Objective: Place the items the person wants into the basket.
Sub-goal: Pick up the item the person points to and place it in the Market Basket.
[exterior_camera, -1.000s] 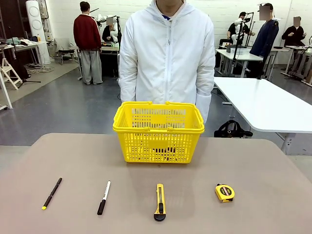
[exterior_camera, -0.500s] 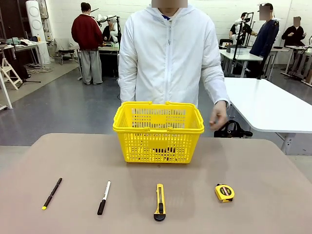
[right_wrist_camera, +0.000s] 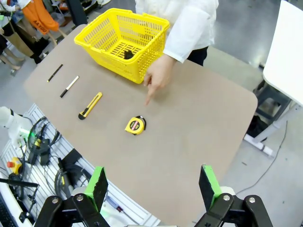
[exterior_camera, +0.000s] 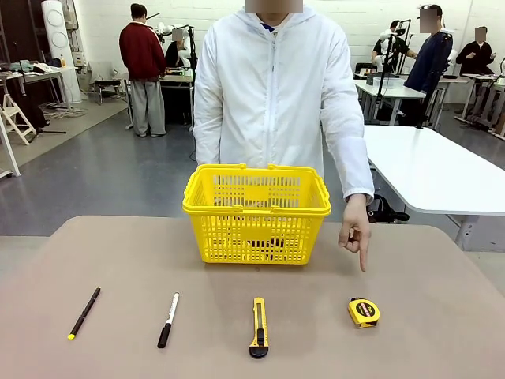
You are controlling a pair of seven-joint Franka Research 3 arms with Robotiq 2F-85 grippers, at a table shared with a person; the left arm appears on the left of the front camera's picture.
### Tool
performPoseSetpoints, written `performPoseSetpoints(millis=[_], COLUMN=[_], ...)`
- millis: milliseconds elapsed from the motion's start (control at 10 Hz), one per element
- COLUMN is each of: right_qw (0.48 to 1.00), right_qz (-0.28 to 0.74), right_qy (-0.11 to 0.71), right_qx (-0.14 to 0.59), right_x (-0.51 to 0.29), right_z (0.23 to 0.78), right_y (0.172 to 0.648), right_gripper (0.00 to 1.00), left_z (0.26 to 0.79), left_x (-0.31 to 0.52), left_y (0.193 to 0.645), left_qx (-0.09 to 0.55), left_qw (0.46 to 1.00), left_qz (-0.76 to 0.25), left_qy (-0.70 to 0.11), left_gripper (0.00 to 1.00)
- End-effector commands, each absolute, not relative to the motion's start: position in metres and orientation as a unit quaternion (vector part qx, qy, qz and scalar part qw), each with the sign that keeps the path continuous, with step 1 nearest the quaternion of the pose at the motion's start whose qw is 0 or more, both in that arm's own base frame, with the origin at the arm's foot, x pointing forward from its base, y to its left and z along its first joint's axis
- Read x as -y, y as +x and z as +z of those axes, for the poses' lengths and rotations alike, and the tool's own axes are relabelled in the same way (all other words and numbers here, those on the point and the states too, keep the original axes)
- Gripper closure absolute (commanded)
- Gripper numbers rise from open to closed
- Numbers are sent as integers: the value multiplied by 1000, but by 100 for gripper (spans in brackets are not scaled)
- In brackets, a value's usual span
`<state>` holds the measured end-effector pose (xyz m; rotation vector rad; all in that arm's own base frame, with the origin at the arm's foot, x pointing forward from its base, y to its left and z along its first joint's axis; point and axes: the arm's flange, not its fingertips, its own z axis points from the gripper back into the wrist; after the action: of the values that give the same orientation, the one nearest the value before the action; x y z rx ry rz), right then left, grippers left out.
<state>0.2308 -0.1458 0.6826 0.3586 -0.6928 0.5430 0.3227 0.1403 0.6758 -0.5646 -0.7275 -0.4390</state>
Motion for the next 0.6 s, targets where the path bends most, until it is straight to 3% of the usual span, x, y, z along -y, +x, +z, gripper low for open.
performPoseSetpoints(millis=[0, 300, 500], right_qw=[890, 889, 934], right_qz=[262, 261, 283], right_qy=[171, 173, 133], right_qx=[332, 334, 170], right_x=[146, 146, 62], right_z=[683, 683, 659], right_y=[233, 231, 272], right_gripper=[0, 0, 0], left_z=[675, 675, 675], left_x=[-141, -141, -141], left_y=[322, 322, 322], left_qx=[354, 354, 354], left_qw=[867, 867, 867], left_qz=[-217, -217, -217], left_qy=[-276, -276, -276], left_gripper=[0, 0, 0])
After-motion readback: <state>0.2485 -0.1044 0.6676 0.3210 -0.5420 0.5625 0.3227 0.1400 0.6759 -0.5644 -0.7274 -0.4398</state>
